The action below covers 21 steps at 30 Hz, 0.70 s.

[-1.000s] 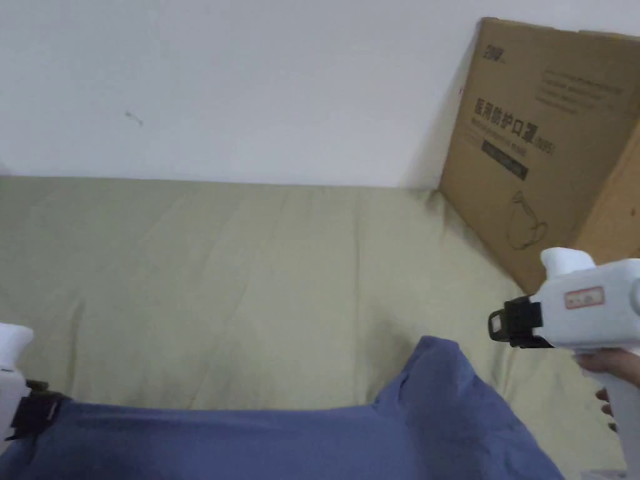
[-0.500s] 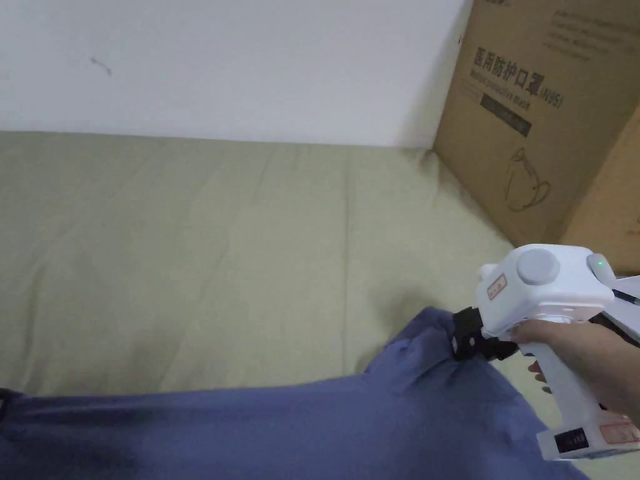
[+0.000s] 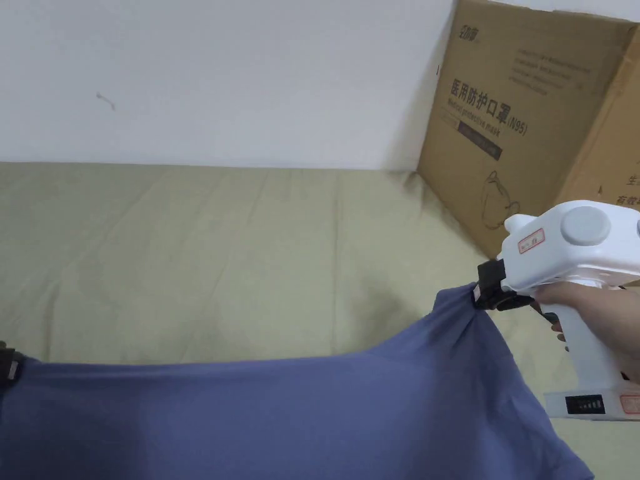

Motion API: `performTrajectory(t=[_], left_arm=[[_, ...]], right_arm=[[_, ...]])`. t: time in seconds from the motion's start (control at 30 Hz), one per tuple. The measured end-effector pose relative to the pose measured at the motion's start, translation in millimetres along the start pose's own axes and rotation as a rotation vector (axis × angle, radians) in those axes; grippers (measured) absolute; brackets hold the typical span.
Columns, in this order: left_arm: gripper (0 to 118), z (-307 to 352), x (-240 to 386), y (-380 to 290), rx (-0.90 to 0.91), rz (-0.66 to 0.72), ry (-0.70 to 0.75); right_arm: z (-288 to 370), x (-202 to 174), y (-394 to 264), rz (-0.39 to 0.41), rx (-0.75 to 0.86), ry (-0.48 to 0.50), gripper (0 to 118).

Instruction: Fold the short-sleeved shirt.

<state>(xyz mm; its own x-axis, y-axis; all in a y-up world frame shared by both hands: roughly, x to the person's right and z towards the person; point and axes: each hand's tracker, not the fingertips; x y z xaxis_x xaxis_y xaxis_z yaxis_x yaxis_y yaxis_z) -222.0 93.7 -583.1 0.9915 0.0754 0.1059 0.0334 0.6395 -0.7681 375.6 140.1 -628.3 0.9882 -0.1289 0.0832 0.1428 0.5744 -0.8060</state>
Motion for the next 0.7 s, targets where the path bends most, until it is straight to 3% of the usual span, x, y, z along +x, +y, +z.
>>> performTrajectory(t=[0.17,0.37,0.6,0.7], left_arm=[[0,14.8,0.5,23.5,0.065,0.003,0.015],[0,32.7,-5.7,14.7,0.08,0.045,-0.013],[0,70.2,-6.4,-85.2,-0.007,0.058,-0.114],[0,85.6,-6.7,-130.6,-0.044,0.055,-0.135]], right_arm=[[21.0,-5.8,11.8,0.01,0.128,-0.01,0],[44.8,-8.0,-9.5,-0.007,0.16,-0.002,0],[87.5,32.1,-143.8,-0.108,0.113,0.072,0],[95.3,52.0,-207.7,-0.096,0.049,0.046,0]])
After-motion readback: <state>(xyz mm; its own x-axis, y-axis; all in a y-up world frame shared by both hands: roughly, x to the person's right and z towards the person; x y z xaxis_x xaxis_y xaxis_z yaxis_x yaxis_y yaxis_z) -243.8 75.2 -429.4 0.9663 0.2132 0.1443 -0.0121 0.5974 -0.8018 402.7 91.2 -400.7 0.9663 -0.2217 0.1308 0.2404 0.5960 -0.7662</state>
